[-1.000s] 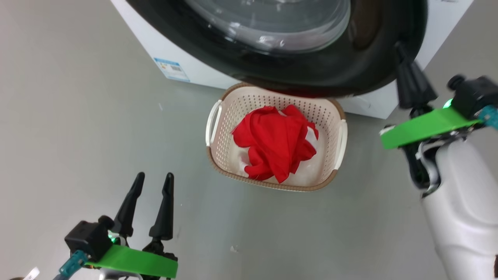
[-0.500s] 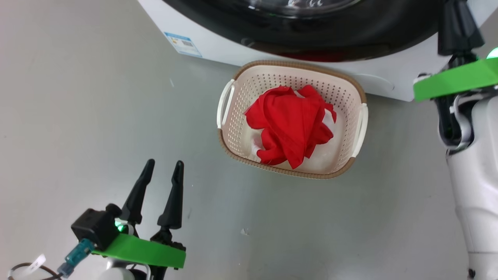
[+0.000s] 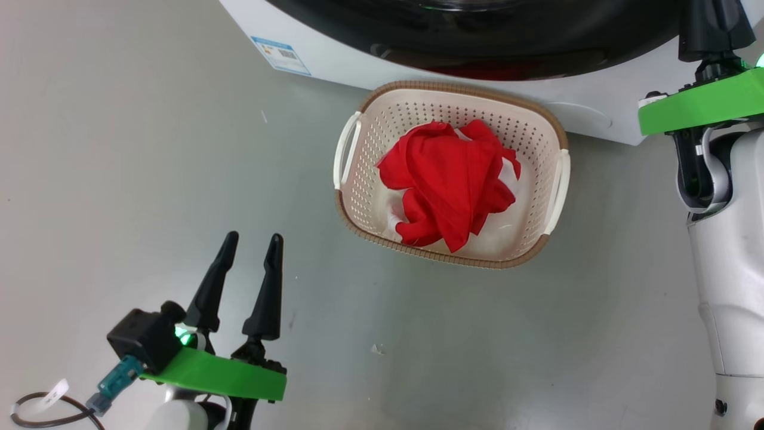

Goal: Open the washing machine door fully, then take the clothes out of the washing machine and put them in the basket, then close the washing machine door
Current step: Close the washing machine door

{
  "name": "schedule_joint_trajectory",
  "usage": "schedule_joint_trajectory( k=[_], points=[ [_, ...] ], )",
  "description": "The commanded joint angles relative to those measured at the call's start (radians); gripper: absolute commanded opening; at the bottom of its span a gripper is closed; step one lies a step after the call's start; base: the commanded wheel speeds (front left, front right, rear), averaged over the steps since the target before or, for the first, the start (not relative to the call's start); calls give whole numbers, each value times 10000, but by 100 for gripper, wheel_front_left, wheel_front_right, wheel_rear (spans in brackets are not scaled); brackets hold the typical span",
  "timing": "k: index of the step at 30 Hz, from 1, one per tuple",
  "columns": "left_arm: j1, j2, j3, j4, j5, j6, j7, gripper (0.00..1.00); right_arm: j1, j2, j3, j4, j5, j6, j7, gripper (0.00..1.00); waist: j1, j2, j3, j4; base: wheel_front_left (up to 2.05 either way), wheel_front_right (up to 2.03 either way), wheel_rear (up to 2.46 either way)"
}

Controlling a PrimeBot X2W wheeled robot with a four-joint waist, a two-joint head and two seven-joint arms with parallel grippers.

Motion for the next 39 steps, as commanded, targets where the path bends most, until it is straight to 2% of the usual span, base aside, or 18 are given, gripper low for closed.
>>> schedule_joint_trajectory(
  k=[1,7,8,9,11,12,13,28,39],
  points=[
    [-65,165,332,-170,16,-56,-122,100,-482,8,84,-290,-57,-109,-32,0,0,0,-55,-45,0,0,0],
    [107,169,384,33,200,-56,-122,100,425,18,724,-44,-1,-109,-32,0,0,0,-576,-248,0,0,0],
    [142,191,408,56,230,-56,-122,100,618,21,823,-29,25,-109,-32,7,0,0,-685,-302,0,0,0],
    [186,222,440,82,252,-56,-122,100,816,20,916,-16,51,-109,-32,24,0,0,-796,-360,0,0,0],
    [280,314,490,113,313,-56,-122,100,1214,12,1001,-52,115,-109,-32,48,0,0,-1028,-489,0,0,0],
    [336,364,522,126,345,-56,-122,100,1417,12,1029,-81,151,-109,-32,78,0,0,-1141,-560,0,0,0],
    [391,415,553,136,381,-56,-122,100,1617,10,1055,-116,180,-109,-32,100,0,0,-1252,-634,0,0,0],
    [1221,989,980,208,648,-56,-122,100,4315,-34,1478,-289,490,-109,-32,100,0,0,-2586,-1859,0,0,0],
    [1582,1319,1341,268,674,-56,-122,100,5539,-112,1784,-478,718,-109,-32,100,0,0,-3202,-2625,0,0,0]
  ],
)
